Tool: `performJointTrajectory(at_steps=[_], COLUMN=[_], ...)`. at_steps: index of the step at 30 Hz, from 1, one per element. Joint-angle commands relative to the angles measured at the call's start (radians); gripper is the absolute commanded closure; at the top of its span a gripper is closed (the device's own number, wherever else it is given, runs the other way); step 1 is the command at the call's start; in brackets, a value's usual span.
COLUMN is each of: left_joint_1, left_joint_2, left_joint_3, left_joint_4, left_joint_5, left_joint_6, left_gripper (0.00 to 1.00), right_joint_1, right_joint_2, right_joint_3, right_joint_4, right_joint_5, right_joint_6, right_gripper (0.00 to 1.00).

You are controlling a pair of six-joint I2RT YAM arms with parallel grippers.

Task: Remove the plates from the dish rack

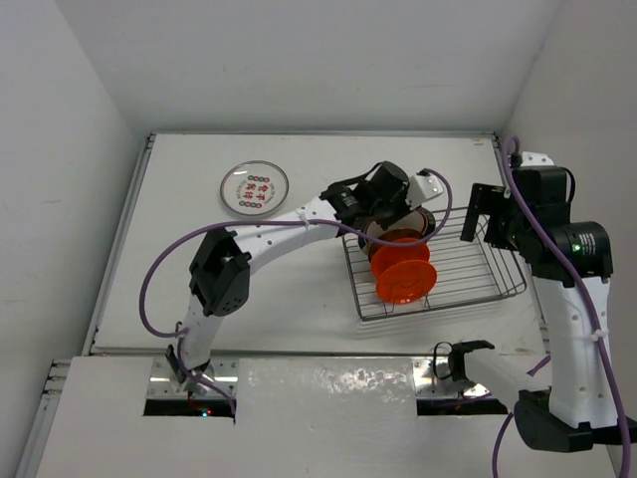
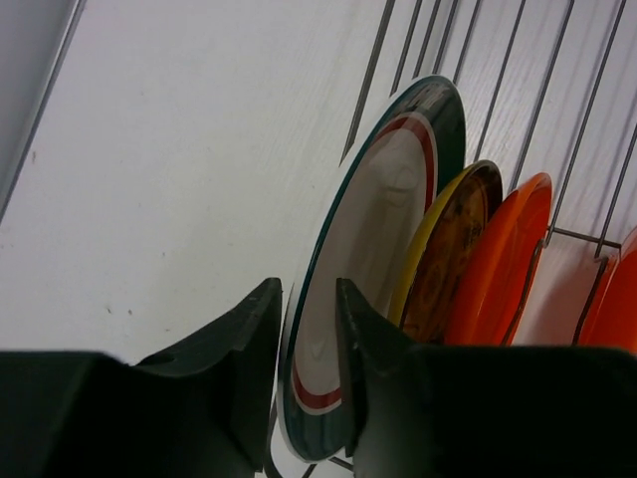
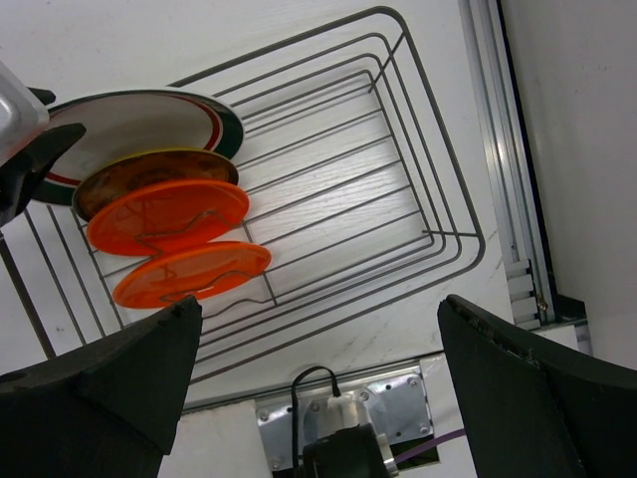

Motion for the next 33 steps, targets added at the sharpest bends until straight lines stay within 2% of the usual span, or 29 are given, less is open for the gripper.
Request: performJointTrajectory(at_steps=[1,6,13,20,25,28,29,30,31,32,33], left_joint_1=[-0.007,-0.038,-0.076,-0.078,-0.04,0.054,0.124,0.167,0.213,0.318,0.377], left_joint_2=[-0.004,-0.067,-0.162,-0.243,-0.328,-0.369,-0.381,-0.386,-0.386,-0.388,-0.391], left_joint_3=[0.008,-0.005,-0.035,-0.009,-0.084,-0.11,-0.104,-0.092,-0.056,-0.049,-0.053], left_joint_4=[0.04,0.065,0.16,0.243,0.414,0.422,0.383,0.341,0.285,0.201,0.174], left_joint_5=[-0.035,-0.2,-0.347,-0.531,-0.733,-0.76,-0.759,-0.712,-0.66,-0.603,-0.473], left_joint_6=[-0.002,0.063,0.195,0.261,0.314,0.204,0.15,0.01,-0.068,-0.223,-0.305], left_gripper=[0.81,1.0,1.0,1.0,1.0,1.0,0.98,0.97,0.97,0.97,0.97], right_joint_1=[0.01,0.019,0.019,0.02,0.02,0.02,0.019,0.02,0.02,0.02,0.019], right_joint_2=[0.008,0.019,0.036,0.069,0.088,0.09,0.09,0.085,0.082,0.079,0.073], right_joint_3=[0.017,0.032,0.046,0.081,0.109,0.114,0.112,0.106,0.092,0.085,0.065], right_joint_4=[0.028,0.028,0.031,0.028,0.033,0.046,0.054,0.06,0.066,0.077,0.085], right_joint_5=[-0.003,-0.002,-0.006,-0.017,-0.035,-0.043,-0.046,-0.046,-0.058,-0.064,-0.072], right_joint_6=[-0.015,-0.015,-0.008,0.005,0.02,0.035,0.038,0.043,0.052,0.06,0.071], right_gripper=[0.01,0.01,0.01,0.01,0.01,0.01,0.01,0.01,0.01,0.01,0.01])
